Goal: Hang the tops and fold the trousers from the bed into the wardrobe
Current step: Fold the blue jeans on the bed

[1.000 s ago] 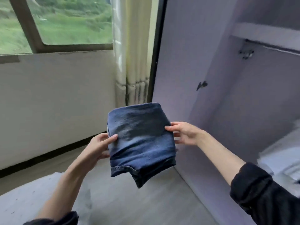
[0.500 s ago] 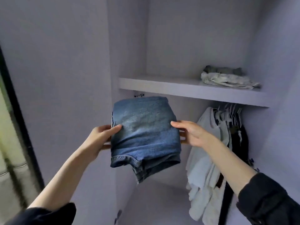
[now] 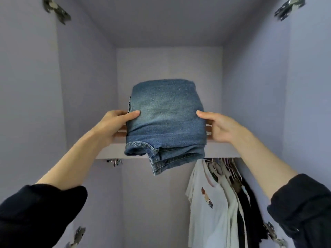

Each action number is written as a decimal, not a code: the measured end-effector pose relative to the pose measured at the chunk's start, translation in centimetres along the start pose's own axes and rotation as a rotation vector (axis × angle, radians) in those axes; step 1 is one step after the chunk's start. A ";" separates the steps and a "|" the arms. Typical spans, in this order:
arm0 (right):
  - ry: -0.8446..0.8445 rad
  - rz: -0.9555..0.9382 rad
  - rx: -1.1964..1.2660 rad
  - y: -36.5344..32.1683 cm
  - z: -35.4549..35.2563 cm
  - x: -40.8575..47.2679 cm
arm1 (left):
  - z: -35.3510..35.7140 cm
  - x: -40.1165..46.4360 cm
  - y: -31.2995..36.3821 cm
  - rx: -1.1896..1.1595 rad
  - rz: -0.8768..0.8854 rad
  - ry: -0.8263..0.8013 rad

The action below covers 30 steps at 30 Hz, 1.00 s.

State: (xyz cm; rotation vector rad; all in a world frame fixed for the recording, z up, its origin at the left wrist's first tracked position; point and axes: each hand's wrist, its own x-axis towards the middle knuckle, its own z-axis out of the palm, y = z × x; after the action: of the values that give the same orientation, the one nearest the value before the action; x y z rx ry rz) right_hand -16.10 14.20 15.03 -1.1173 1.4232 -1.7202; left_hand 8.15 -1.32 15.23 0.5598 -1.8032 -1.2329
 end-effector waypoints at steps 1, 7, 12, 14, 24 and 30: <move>0.006 -0.010 -0.004 -0.3 -0.4 1.4 | 0.2 1.7 -0.1 -0.001 0.011 -0.003; 0.044 -0.054 -0.025 -1.2 -3.1 12.2 | 1.6 13.2 -1.7 0.009 0.044 -0.015; 0.054 0.035 -0.047 -1.0 -5.5 22.5 | 3.1 23.5 -4.2 0.010 -0.080 -0.018; 0.070 0.080 -0.076 -0.3 -6.3 26.1 | 3.7 26.5 -6.0 0.035 -0.158 -0.056; 0.143 0.090 -0.834 2.5 -9.6 36.1 | 6.7 33.8 -10.6 0.560 -0.270 -0.545; 0.071 0.208 -1.331 3.9 -14.7 37.3 | 9.8 34.9 -10.5 0.912 -0.006 -0.703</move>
State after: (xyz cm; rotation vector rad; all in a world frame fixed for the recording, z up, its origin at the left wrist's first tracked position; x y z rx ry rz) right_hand -45.88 -12.78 18.37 -1.3965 2.6992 -0.4947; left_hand -19.68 -26.62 18.17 0.6536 -2.9782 -0.5527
